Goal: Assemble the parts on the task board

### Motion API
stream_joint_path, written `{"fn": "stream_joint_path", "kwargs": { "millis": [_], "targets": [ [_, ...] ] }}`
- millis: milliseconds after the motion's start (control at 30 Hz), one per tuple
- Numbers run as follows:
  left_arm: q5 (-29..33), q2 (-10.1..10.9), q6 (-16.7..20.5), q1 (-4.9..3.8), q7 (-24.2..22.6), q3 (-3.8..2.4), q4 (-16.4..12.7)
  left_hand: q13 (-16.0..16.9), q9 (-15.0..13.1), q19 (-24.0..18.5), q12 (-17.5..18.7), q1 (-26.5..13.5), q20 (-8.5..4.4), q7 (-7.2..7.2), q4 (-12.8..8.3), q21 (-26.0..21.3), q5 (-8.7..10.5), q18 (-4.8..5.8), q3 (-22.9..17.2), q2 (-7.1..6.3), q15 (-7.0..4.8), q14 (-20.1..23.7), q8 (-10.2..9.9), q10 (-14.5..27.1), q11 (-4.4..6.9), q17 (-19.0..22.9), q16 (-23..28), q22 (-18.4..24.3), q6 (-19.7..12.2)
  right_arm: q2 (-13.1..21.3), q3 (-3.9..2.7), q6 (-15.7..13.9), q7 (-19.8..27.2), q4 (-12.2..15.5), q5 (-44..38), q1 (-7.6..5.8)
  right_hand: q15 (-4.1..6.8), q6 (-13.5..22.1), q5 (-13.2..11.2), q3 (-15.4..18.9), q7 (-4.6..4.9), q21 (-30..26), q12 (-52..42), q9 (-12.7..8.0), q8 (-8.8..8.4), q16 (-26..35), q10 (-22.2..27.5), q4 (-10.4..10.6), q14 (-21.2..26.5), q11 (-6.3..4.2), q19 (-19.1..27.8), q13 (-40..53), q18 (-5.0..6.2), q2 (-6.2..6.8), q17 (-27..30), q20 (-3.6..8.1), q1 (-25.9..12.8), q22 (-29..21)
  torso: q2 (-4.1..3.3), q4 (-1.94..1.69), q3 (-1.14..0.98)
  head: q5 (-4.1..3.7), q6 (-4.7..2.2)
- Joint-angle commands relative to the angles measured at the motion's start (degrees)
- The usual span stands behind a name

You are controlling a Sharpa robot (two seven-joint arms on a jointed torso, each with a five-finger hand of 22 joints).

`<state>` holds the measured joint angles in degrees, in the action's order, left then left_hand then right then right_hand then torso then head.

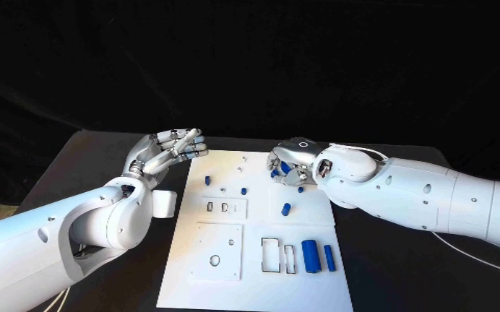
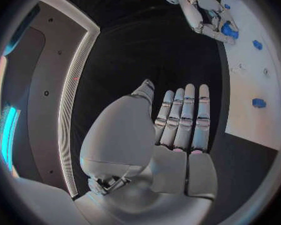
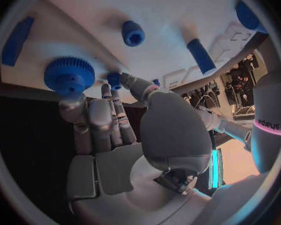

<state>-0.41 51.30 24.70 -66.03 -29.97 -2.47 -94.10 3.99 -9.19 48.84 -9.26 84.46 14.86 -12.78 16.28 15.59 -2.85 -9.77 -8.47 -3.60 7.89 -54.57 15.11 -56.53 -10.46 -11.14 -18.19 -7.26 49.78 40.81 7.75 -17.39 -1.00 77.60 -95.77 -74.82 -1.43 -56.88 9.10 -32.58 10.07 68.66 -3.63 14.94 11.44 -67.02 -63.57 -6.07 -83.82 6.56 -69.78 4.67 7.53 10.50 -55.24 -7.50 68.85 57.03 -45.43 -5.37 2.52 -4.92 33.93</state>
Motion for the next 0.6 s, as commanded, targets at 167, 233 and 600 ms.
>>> {"fn": "stream_joint_path", "kwargs": {
  "millis": [167,233,600],
  "targets": [
    [0.1,0.0,-1.1,-0.06,-0.1,-0.05,-0.1,-0.1,0.1,0.3,0.2,0.1,0.11,-0.99,0.1,0.2,-0.02,-0.79,-0.2,-0.17,0.22,-0.3,-0.2,-0.4,-0.12,-0.1,0.2,0.1,0.2,0.4,-0.09,0.3,-1.0,0.3,-0.6,0.01,-0.18,-0.2,0.5,-0.1,0.25,0.5,-0.1,0.1,0.16,-0.6,0.2,0.6,-0.1,0.03,-0.4,0.1,-0.87,-0.09,-0.3,-0.05,0.3,0.4,-0.14,-0.04,0.00,-0.03,0.33],
    [0.1,0.0,-1.1,-0.06,-0.1,-0.05,-0.1,-0.1,0.1,0.3,0.4,0.1,0.11,-0.99,0.1,0.1,-0.01,-0.79,-0.2,-0.16,0.24,-0.3,-0.3,-0.5,-0.13,-0.1,0.3,0.2,0.2,0.5,-0.10,0.3,-1.0,0.4,-0.5,0.01,-0.16,-0.3,0.6,-0.2,0.20,0.8,-0.1,0.2,0.22,-0.9,0.1,0.6,-0.2,-0.01,-0.7,0.1,-0.93,-0.19,-0.7,-0.06,0.3,0.8,-0.14,-0.05,0.03,-0.05,0.38],
    [0.1,0.0,-1.1,-0.06,0.1,-0.05,0.0,-0.1,0.1,0.3,0.4,0.1,0.11,-0.99,0.1,0.1,-0.01,-0.79,-0.2,-0.16,0.24,-0.3,-0.3,-0.5,-0.13,-0.1,0.3,0.2,0.2,0.8,-0.12,1.1,-0.8,0.7,0.0,0.01,0.37,-1.4,0.8,-1.1,-0.57,3.0,-0.9,1.0,1.03,-3.1,-2.8,1.4,-0.5,-0.74,-2.2,0.8,-1.39,-1.11,-2.6,0.23,1.0,4.0,-0.24,-0.11,0.05,-0.10,0.55]
  ]
}}
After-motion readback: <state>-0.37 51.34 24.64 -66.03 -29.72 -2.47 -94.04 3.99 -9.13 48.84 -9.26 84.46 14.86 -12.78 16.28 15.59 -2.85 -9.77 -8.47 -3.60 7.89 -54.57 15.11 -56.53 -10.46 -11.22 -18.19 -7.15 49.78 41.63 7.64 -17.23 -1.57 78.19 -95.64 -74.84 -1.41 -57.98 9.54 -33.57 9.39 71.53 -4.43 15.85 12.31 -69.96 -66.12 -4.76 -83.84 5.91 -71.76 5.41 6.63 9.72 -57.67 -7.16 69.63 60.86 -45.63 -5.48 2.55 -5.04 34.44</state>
